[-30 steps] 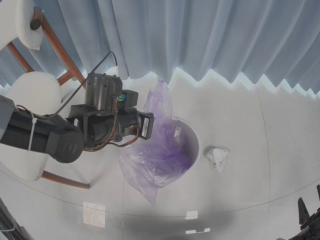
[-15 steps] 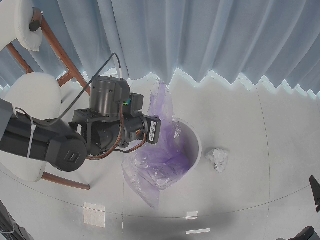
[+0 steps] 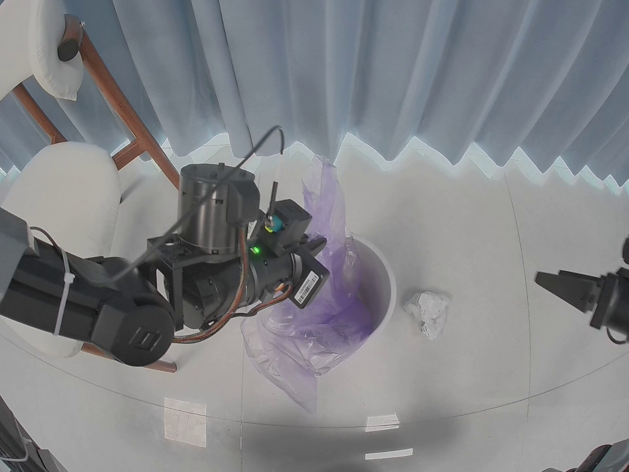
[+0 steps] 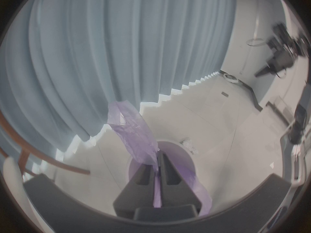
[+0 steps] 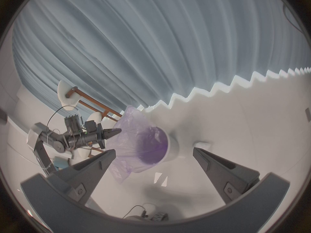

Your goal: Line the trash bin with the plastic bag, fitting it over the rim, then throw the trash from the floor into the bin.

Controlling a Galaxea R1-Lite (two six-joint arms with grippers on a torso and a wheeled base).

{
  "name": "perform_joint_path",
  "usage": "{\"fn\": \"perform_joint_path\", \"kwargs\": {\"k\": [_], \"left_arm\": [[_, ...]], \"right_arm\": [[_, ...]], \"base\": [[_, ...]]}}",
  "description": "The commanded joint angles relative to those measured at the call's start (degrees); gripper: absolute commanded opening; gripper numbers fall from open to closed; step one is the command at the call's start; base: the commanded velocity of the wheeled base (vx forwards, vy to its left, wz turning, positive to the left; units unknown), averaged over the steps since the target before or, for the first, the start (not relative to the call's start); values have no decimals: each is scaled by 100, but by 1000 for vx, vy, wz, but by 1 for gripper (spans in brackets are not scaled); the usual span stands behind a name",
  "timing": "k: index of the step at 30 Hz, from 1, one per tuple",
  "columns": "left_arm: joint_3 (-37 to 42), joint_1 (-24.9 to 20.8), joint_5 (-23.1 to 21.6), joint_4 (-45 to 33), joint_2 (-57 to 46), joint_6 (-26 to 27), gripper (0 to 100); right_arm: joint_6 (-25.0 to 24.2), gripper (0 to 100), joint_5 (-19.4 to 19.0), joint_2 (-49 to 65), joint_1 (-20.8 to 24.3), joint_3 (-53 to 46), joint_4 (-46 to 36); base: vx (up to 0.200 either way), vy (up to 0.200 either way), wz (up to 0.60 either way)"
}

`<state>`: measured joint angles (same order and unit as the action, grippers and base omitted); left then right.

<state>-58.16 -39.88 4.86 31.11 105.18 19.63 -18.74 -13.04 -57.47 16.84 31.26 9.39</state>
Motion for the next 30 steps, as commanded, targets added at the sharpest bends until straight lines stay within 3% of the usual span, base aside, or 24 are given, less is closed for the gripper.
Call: {"fn": "perform_joint_path", "kwargs": {"k": [1, 13, 30], "left_arm": [[604, -477, 59, 879, 407, 1483, 0], [754, -600, 94, 906, 521, 1342, 0], [815, -574, 243, 906, 477, 1149, 0]], "right_arm": [[-1000, 100, 74, -3271, 1340, 1752, 564], [-1009, 100, 549, -4668, 1604, 3317, 696], [-974, 100, 742, -5319, 1797, 3457, 1056]], "base": [[0, 0, 0], [0, 0, 0], [0, 0, 0]]}}
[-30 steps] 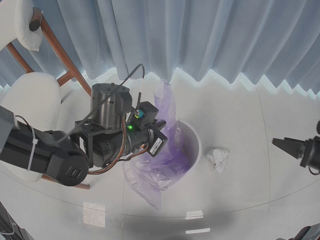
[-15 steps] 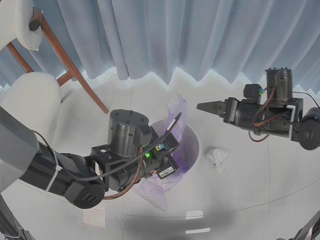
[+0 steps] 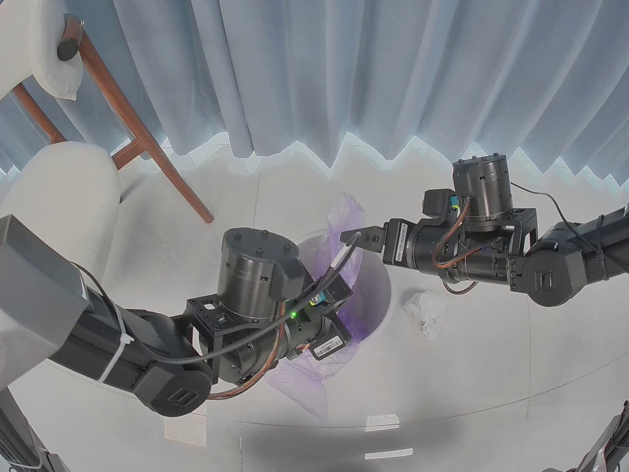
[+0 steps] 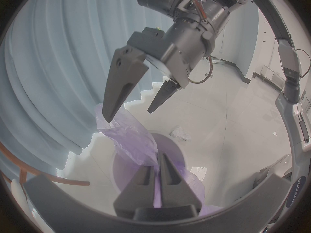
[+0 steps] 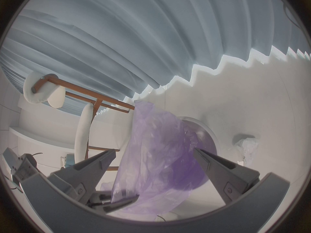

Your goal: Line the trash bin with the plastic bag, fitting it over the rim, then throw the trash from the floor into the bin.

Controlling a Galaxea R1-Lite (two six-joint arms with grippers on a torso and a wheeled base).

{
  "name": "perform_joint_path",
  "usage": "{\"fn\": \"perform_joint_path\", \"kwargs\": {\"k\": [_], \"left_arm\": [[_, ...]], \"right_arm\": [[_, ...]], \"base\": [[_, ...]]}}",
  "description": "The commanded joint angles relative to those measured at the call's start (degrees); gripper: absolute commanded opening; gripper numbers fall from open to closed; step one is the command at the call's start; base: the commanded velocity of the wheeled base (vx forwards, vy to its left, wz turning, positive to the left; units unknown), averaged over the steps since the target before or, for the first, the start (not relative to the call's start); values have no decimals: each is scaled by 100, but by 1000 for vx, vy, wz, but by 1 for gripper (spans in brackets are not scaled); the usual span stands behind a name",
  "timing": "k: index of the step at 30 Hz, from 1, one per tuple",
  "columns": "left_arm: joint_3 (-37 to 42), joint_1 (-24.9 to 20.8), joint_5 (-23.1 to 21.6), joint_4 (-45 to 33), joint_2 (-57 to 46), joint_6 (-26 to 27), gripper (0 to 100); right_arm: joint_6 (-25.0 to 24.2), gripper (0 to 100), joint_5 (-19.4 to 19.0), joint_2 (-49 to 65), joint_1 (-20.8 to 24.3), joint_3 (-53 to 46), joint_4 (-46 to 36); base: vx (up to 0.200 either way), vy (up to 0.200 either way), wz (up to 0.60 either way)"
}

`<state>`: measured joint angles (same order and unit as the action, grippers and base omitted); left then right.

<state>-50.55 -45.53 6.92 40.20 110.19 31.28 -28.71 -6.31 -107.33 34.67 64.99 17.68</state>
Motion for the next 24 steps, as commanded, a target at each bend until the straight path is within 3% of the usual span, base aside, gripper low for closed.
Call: {"fn": "perform_joint_path", "kwargs": {"k": [1, 4, 12, 13, 24], "left_arm": [[54, -8, 37, -4, -24, -17, 0], [98, -8, 37, -4, -33, -17, 0], [195, -8, 63, -4, -103, -210, 0], [195, 9, 90, -4, -103, -219, 0], [63, 0, 90, -4, -50, -535, 0]], "right_arm": [[23, 100, 69, -333, 13, 84, 227], [32, 100, 333, -605, 22, 128, 456], [32, 100, 412, -711, 13, 128, 605], [32, 0, 429, -711, 13, 128, 685], [23, 0, 438, -684, 22, 181, 1036]], "base": [[0, 0, 0], [0, 0, 0], [0, 0, 0], [0, 0, 0], [0, 0, 0]]}}
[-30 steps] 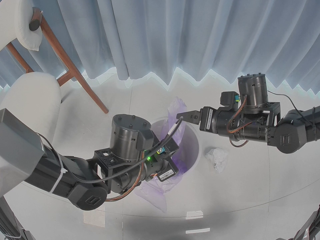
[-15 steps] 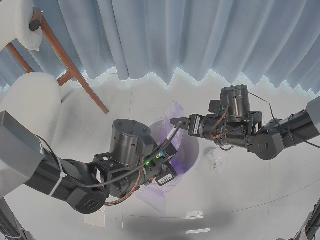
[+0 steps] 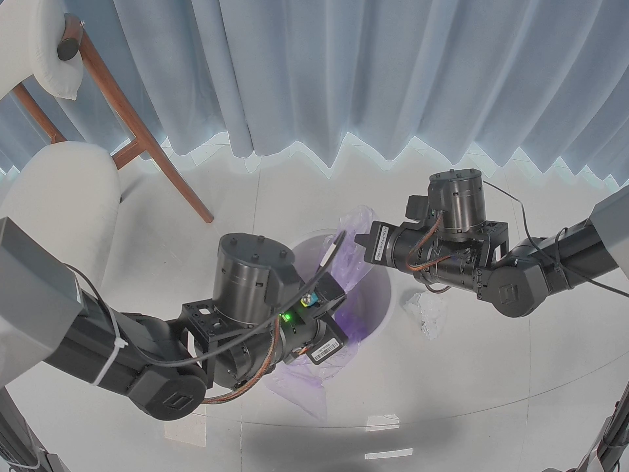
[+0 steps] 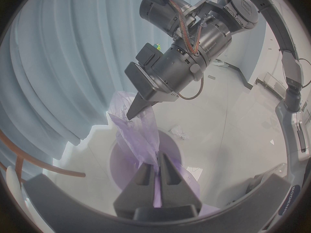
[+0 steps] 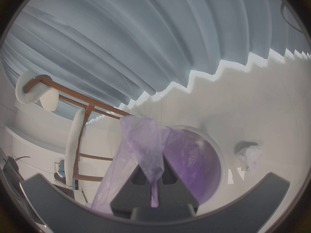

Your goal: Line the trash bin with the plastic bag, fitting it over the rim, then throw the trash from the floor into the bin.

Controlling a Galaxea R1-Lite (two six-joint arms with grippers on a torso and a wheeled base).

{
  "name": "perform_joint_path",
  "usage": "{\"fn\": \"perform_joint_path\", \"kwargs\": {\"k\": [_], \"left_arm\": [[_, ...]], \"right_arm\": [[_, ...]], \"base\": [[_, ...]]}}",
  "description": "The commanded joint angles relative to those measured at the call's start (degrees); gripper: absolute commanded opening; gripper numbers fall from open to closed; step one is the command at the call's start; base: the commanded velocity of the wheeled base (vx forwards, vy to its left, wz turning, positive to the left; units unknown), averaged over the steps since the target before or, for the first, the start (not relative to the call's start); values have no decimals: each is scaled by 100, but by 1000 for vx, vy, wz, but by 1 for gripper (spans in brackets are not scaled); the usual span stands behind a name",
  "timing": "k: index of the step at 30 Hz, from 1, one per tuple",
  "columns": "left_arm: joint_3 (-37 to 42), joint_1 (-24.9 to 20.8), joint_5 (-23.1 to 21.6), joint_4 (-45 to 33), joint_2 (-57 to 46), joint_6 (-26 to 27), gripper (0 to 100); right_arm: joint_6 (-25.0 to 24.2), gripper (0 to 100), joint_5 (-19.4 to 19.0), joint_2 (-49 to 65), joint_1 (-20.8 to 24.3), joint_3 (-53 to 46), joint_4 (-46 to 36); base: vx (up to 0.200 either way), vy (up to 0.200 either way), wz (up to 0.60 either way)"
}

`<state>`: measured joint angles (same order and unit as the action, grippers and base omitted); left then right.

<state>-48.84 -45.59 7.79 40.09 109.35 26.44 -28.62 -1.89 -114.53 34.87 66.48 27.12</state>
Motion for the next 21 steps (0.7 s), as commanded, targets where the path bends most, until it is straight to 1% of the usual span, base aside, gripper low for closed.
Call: {"fn": "perform_joint_path", "kwargs": {"k": [1, 4, 7, 10, 11, 12, 14, 18, 21], "left_arm": [[-214, 24, 3, -2, 43, -130, 0], [-610, 42, 3, -37, 183, -438, 0], [-970, 50, 3, -72, 359, -640, 0], [-1119, 77, 3, -63, 473, -658, 0], [-1119, 77, 3, -63, 473, -658, 0], [-1278, 165, 3, -63, 596, -658, 0], [-1445, 200, 3, -63, 693, -667, 0], [-1673, 288, 3, -37, 860, -684, 0], [-1752, 341, 12, -10, 913, -684, 0]], "right_arm": [[15, 0, -13, 36, 3, 76, 223], [23, 0, -48, -34, -15, 313, 460], [138, 0, -75, -113, -94, 472, 478], [393, 0, -163, -149, -305, 603, 469], [393, 0, -163, -149, -305, 603, 469], [560, 0, -312, -201, -454, 647, 469], [700, 0, -374, -263, -577, 700, 487], [823, 0, -382, -368, -753, 806, 496], [858, 0, -382, -439, -788, 893, 504]], "base": [[0, 0, 0], [0, 0, 0], [0, 0, 0], [0, 0, 0], [0, 0, 0], [0, 0, 0], [0, 0, 0], [0, 0, 0], [0, 0, 0]]}}
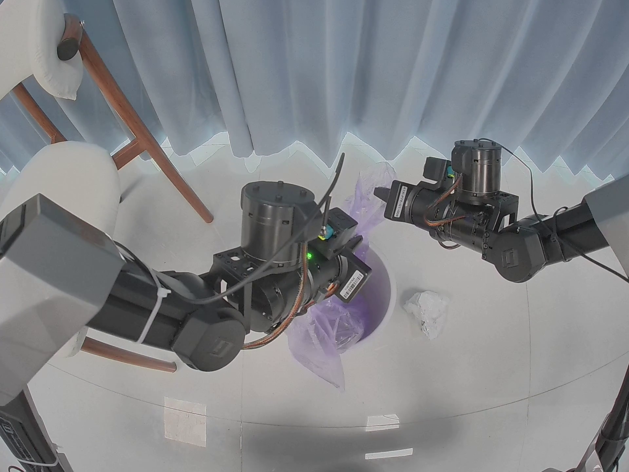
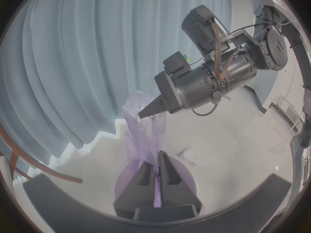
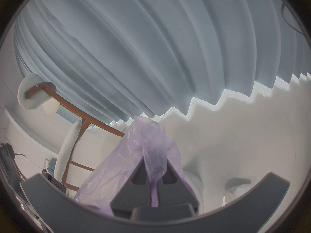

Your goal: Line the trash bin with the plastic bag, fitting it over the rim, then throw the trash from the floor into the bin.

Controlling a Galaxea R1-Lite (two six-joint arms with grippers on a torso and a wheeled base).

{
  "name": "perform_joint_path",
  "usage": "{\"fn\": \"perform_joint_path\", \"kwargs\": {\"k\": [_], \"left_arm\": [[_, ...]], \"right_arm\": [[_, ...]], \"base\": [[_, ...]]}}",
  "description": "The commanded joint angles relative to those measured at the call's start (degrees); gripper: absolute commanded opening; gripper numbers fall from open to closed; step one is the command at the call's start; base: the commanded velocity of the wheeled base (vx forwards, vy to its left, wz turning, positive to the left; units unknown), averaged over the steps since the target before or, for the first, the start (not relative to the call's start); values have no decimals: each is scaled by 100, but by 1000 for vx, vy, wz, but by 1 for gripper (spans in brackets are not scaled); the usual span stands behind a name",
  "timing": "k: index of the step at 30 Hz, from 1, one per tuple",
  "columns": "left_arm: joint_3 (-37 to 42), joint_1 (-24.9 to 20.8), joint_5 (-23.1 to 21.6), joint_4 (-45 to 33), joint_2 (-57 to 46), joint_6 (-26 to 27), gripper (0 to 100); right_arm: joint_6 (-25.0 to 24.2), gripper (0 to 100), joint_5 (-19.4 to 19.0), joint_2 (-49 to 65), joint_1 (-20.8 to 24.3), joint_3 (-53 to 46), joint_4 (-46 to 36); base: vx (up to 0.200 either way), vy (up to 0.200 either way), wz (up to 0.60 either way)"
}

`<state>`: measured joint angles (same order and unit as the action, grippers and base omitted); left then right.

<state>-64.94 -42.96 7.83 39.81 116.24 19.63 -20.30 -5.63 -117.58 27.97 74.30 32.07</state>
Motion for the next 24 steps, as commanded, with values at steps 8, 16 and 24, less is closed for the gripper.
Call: {"fn": "perform_joint_path", "kwargs": {"k": [8, 16, 24], "left_arm": [[-195, 16, 17, 79, -84, -636, 100], [-80, 33, 184, 9, -593, -1295, 100], [2143, 569, 219, -642, -1771, -1857, 100]], "right_arm": [[43, 0, -87, -151, -151, -100, 291], [114, 0, -483, -72, -213, -575, 633], [228, 0, -615, -116, -265, -997, 1372]], "base": [[0, 0, 0], [0, 0, 0], [0, 0, 0]]}}
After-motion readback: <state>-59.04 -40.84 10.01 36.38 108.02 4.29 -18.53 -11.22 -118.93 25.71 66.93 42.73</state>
